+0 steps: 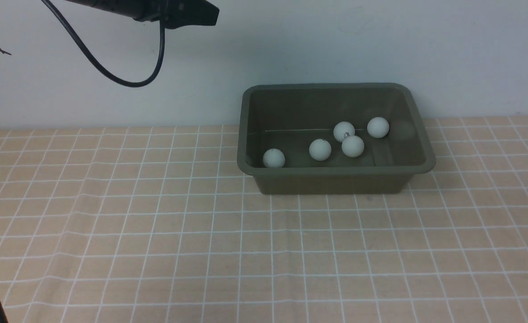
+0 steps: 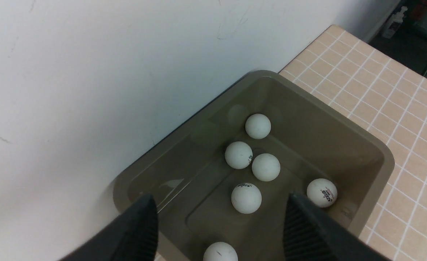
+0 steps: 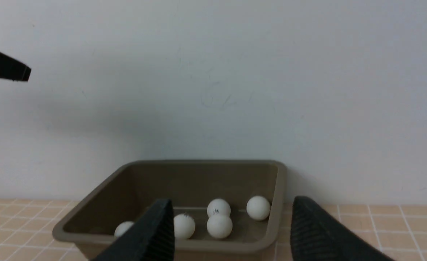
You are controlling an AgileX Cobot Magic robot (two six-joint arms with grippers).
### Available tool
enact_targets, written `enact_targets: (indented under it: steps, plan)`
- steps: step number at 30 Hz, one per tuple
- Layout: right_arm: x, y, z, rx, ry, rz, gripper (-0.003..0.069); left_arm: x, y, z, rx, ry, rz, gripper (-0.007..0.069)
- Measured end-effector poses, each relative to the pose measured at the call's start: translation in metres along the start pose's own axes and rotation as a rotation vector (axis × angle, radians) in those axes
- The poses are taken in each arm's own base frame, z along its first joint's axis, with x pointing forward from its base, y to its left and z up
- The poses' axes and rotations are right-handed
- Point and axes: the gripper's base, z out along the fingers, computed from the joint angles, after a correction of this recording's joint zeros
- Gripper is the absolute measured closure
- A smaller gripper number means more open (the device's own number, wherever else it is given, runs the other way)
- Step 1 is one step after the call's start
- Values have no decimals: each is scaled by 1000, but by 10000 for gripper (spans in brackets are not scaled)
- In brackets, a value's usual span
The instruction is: Put the table tennis balls into the box on the light coffee tablecloth.
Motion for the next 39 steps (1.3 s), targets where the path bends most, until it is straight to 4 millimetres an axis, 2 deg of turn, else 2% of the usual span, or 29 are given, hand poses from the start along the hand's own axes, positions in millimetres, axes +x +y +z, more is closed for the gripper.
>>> enact_targets:
  steps: [7, 11, 12, 16, 21, 29, 39]
  plan:
    - [13, 2, -1, -33, 96, 6, 260, 0, -3, 1, 24, 7, -3, 232]
    - [30, 0, -3, -33, 152, -34, 260, 0, -4, 1, 42, 6, -9, 232]
    - [40, -1, -8, -45, 190, -115, 260, -1, -7, 0, 61, -1, -16, 232]
    - [49, -9, -20, -4, 270, -291, 260, -3, -10, -1, 73, -13, -17, 232]
    - [56, -13, -31, 54, 300, -270, 260, -8, -16, -7, 82, -20, -6, 232]
    - [82, -21, -45, 145, 269, -217, 260, -15, -29, -10, 102, -24, 18, 232]
    - [86, -19, -49, 140, 277, -202, 260, -16, -32, -9, 113, -13, 24, 232]
